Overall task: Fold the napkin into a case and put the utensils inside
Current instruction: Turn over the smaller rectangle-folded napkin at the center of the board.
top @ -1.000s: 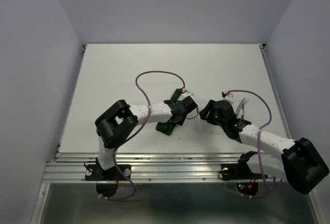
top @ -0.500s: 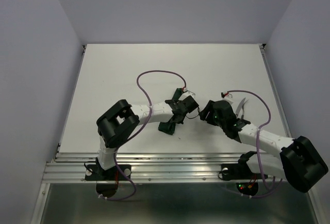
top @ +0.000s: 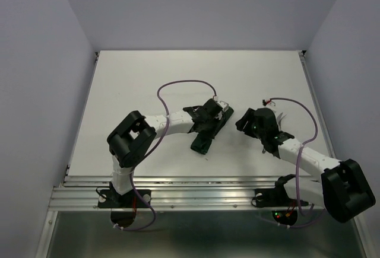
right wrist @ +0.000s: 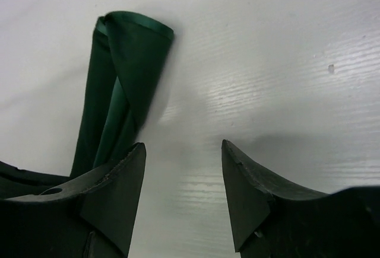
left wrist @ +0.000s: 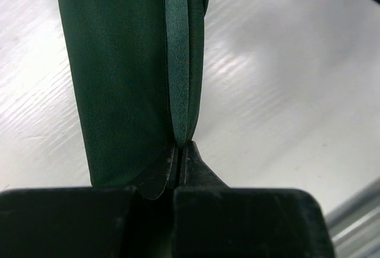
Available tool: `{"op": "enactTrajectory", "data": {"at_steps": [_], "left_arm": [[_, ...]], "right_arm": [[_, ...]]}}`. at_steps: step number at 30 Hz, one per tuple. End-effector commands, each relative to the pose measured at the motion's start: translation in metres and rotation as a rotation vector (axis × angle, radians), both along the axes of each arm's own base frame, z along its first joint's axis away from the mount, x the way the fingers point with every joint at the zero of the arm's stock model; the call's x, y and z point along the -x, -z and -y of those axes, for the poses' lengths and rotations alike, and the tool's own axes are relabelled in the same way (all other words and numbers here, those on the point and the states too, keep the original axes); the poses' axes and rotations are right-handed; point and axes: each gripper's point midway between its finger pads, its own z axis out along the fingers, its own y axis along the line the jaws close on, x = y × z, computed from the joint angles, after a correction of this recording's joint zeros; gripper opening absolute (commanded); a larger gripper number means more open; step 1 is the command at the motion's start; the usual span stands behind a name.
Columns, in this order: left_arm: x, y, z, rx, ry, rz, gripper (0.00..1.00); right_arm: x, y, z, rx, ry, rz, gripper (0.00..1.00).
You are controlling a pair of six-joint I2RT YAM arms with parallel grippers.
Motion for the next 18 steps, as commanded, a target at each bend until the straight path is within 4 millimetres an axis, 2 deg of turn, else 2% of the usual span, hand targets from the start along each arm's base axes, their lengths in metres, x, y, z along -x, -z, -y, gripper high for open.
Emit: {"op": "enactTrajectory", "data": {"at_steps": [1,5,10,15,18], "left_arm": [[0.007,-0.053,0.036,0.250,0.152,-0.049,0.00],[0.011,-0.067,0.050,0.364,0.222,-0.121,0.00],[0.006,-0.074,0.063,0.443,0.256,-0.185,0.00],[0.009,-0.085,0.076,0.542,0.297,-0.260,0.00],[0.010,-0.083,0.078,0.588,0.316,-0.321,0.00]], "right_arm": [[-0.019,-0.036,0.004,-0.029,-0.020,0.078,0.59],[-0.025,-0.051,0.011,-0.029,-0.009,0.104,0.60],[-0.032,-0.068,0.023,-0.036,0.016,0.135,0.59],[-0.031,-0.074,0.026,-0.044,0.010,0.131,0.60],[-0.031,-0.083,0.025,-0.053,0.008,0.152,0.60]]}}
